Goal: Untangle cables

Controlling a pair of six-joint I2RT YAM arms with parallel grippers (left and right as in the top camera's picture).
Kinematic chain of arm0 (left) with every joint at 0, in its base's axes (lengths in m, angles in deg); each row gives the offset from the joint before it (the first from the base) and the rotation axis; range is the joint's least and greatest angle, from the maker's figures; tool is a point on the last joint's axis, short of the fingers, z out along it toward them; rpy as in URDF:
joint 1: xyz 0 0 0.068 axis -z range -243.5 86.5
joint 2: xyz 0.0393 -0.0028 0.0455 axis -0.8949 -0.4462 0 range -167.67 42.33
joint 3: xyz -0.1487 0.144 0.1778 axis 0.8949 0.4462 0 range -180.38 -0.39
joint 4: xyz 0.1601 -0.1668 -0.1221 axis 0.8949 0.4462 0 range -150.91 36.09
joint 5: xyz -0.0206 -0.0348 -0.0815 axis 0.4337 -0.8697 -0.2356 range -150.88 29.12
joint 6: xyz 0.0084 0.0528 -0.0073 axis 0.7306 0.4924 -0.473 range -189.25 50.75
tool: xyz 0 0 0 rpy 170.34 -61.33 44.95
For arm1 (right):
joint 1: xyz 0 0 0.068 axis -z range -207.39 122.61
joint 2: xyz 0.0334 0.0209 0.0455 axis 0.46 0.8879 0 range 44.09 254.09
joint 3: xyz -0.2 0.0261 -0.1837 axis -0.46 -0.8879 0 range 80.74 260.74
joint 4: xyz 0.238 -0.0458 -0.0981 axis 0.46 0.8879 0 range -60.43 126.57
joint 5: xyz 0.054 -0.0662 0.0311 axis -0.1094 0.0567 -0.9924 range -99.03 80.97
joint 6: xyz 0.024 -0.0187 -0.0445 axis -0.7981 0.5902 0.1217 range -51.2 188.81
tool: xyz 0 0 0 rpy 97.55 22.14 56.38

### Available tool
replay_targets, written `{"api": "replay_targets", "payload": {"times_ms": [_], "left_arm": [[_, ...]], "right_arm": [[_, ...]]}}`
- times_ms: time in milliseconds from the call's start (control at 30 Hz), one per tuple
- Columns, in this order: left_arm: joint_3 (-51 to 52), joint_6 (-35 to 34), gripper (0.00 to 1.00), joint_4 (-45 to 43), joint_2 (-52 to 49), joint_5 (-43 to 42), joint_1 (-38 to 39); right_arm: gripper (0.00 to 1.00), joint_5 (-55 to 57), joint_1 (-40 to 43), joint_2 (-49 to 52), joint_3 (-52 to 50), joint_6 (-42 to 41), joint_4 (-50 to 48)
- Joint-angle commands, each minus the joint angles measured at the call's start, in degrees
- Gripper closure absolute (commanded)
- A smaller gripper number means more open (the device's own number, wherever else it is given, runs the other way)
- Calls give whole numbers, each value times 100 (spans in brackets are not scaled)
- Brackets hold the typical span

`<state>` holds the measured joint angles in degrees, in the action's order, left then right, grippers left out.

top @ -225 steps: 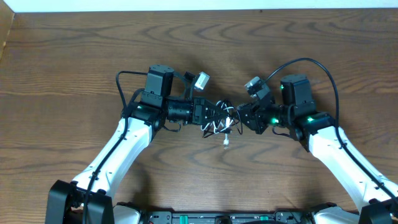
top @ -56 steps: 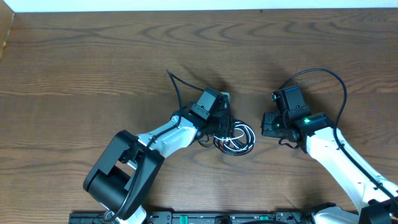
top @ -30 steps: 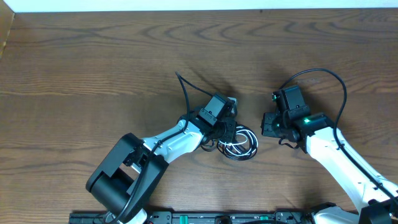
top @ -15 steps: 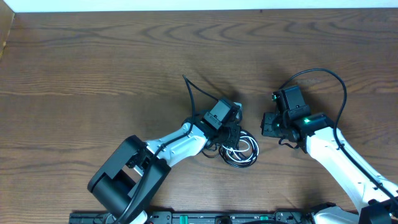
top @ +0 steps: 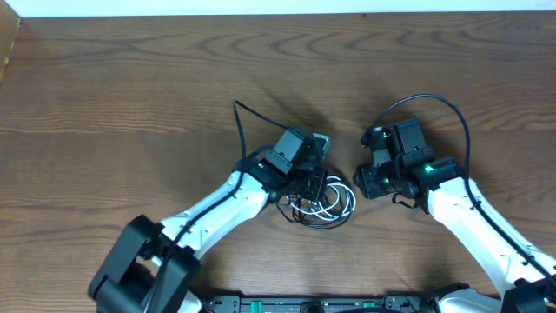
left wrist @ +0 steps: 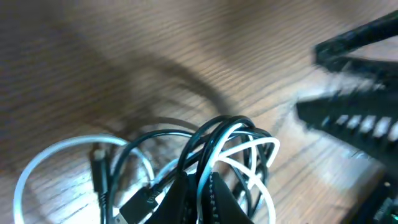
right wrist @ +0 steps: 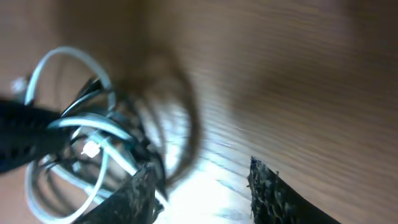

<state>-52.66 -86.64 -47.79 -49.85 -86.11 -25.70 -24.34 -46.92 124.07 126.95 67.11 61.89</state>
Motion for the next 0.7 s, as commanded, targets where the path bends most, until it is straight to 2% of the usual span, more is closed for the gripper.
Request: {"api": "replay_targets", "payload": {"times_ms": [0,100,233,533,667], "left_arm": [[-35,256,93,13,212,-332,-76],[-35,256,93,22,219,-330,-76],[-35,256,93,52,219,-332,-76],[-37,256,93,76,254,-422,-131],[-37,258,93,96,302,-710,-264]], "right_arm": [[54,-1217,-28,-17,15,1010,-20],[54,-1808,-28,-17,17,1303,-15],[54,-1862,-28,-17,15,1316,-13],[55,-892,-28,-17,17,1314,111],[54,-817,-28,-17,15,1425,205]]}}
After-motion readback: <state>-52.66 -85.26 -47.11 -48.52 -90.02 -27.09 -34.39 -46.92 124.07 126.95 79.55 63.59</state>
